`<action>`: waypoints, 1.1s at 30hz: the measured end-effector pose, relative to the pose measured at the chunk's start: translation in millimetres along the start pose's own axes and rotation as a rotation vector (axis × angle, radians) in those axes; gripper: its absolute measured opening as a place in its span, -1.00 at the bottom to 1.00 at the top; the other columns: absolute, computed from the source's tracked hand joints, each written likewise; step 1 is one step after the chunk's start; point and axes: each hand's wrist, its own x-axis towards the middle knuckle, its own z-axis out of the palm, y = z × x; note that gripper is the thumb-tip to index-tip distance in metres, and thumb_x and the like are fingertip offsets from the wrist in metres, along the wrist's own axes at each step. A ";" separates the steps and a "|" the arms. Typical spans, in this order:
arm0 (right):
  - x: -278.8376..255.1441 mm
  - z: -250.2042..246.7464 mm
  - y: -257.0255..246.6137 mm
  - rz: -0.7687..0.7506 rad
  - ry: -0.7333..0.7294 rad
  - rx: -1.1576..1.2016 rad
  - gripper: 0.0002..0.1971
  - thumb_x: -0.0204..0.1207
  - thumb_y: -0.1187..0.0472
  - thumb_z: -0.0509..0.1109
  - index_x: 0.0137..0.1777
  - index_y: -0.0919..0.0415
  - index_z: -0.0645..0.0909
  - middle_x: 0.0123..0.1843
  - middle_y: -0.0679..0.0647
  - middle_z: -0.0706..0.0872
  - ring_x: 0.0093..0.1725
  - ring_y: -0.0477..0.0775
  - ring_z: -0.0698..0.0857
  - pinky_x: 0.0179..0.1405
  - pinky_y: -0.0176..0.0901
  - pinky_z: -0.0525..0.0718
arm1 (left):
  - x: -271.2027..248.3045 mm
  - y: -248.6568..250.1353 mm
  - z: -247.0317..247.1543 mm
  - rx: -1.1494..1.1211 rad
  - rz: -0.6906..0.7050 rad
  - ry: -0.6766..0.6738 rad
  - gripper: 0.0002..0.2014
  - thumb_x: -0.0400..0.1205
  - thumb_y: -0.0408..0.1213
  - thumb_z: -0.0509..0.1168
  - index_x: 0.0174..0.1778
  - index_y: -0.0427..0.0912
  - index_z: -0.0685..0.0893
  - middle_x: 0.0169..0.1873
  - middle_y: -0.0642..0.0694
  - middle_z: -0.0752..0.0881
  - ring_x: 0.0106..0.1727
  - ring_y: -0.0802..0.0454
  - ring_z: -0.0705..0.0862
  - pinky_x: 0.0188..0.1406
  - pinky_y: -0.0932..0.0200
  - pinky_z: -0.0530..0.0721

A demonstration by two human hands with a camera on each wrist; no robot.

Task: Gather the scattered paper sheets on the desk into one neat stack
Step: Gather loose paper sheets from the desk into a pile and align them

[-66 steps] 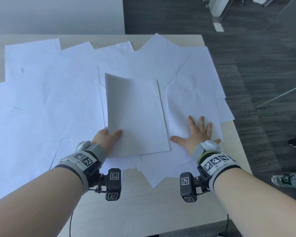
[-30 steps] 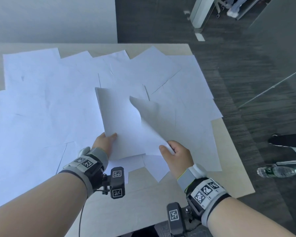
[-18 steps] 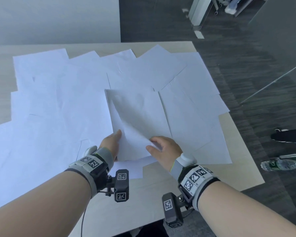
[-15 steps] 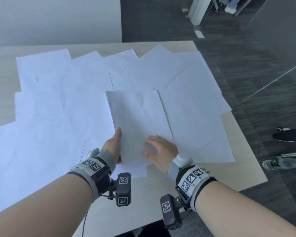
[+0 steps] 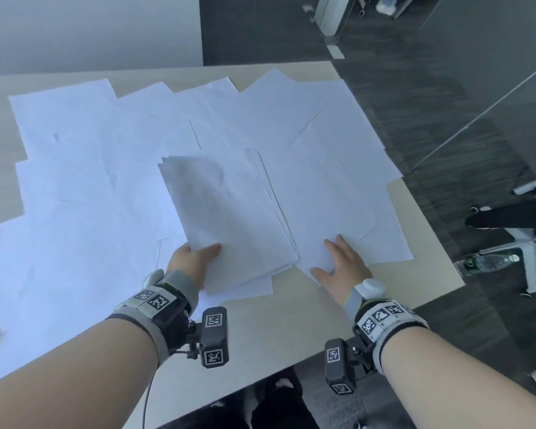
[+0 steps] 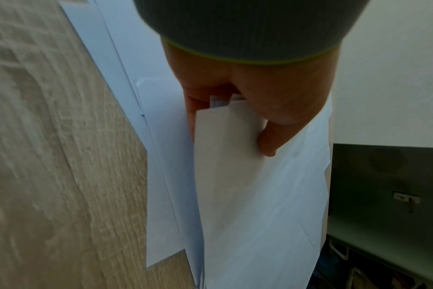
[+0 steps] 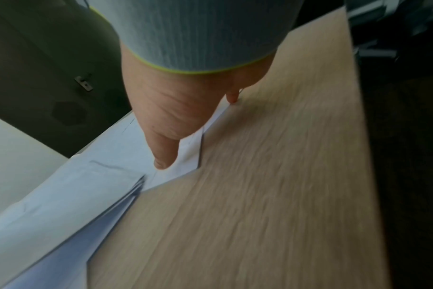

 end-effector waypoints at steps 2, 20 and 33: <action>0.4 -5.1 6.3 0.023 -0.026 -0.018 -0.16 0.56 -0.31 0.32 0.76 -0.15 0.05 0.81 -0.16 -0.17 0.78 -0.01 -0.04 0.68 0.11 0.23 | -4.2 -2.7 -8.1 -0.062 -0.006 -0.008 -0.60 0.27 -0.13 0.52 0.02 -0.11 0.74 -0.07 -0.18 0.84 -0.06 -0.25 0.80 -0.14 -0.02 0.72; 6.2 2.2 -8.7 0.149 -0.099 -0.131 0.10 0.27 -0.55 0.36 0.73 -0.32 -0.13 0.80 -0.19 -0.22 0.78 0.06 -0.11 0.63 0.28 0.24 | 1.4 -26.5 -37.2 0.058 -0.037 0.003 -0.53 0.20 0.11 0.61 0.01 0.06 0.80 -0.05 -0.09 0.89 0.08 -0.30 0.83 0.19 -0.30 0.77; 2.9 -14.3 -27.4 0.130 0.163 0.115 -0.67 0.67 0.00 0.10 -0.32 0.05 0.45 -0.21 0.09 0.64 -0.19 0.26 0.61 -0.12 0.00 0.51 | -0.1 -22.1 -37.9 0.101 -0.011 0.017 -0.81 0.63 -0.15 0.44 0.14 -0.04 0.72 -0.10 -0.05 0.79 0.03 -0.21 0.75 -0.04 -0.04 0.73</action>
